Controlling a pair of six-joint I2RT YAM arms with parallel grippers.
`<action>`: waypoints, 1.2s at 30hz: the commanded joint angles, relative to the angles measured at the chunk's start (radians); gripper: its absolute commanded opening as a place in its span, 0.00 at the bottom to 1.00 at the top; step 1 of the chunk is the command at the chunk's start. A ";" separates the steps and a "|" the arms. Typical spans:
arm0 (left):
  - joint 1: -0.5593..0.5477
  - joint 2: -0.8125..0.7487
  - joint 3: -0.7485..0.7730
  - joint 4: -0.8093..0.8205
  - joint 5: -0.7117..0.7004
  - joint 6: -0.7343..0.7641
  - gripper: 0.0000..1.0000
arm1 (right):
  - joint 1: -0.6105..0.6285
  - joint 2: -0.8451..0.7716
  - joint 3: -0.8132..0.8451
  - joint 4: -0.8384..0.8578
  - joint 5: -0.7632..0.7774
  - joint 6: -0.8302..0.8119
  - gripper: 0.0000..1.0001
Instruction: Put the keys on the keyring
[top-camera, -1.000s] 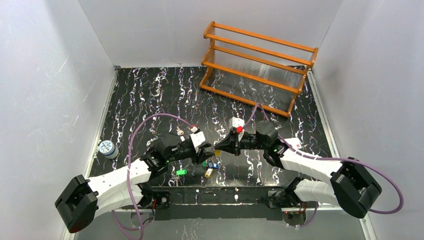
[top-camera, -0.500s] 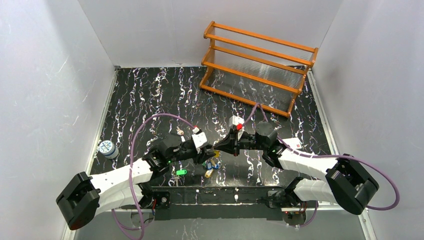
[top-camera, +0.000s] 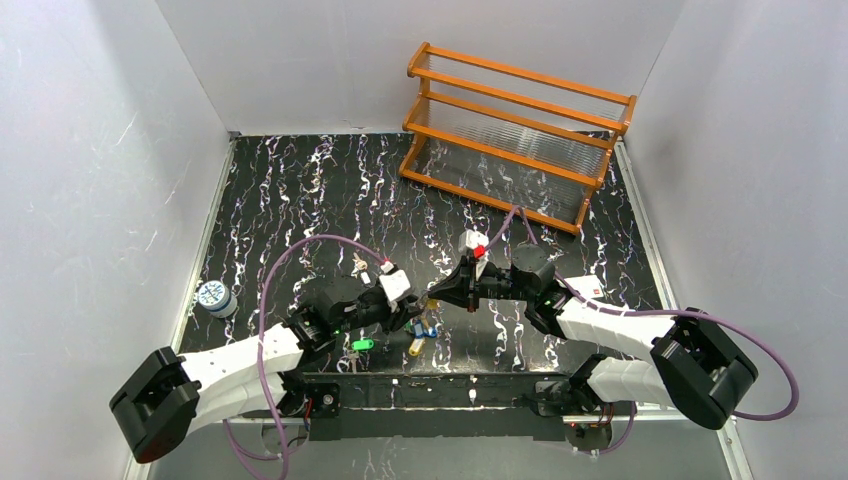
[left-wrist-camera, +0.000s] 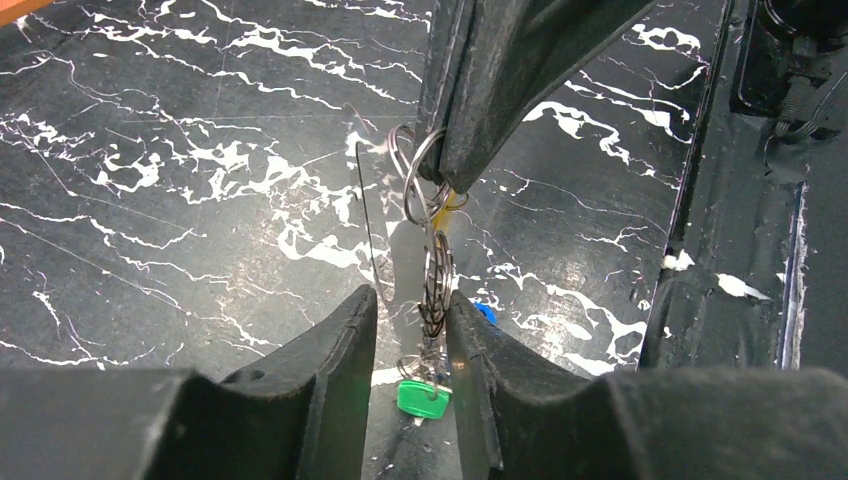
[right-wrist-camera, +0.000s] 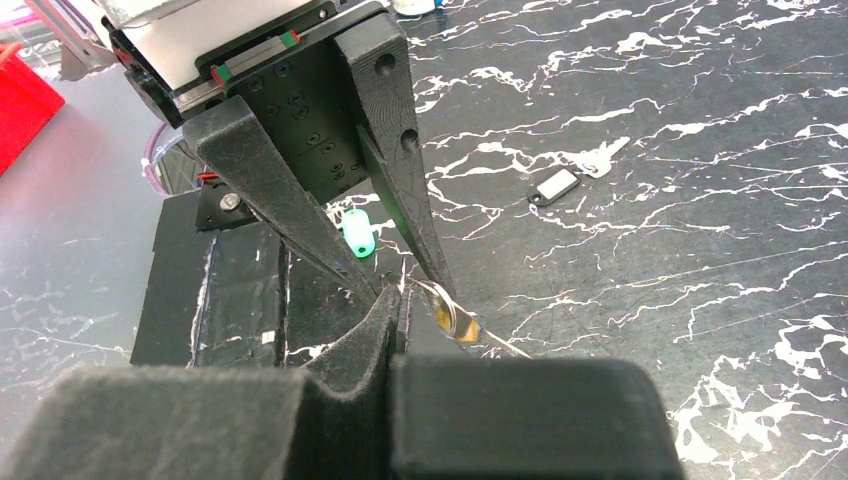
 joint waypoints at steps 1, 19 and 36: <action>-0.007 0.005 -0.007 0.065 -0.018 -0.010 0.27 | 0.006 0.008 0.015 0.069 -0.015 0.025 0.01; -0.012 0.058 0.012 0.086 -0.013 0.003 0.00 | 0.006 0.052 0.035 0.127 -0.075 0.175 0.01; -0.014 0.080 0.025 0.084 -0.009 0.014 0.00 | 0.006 0.109 0.069 0.144 -0.108 0.249 0.01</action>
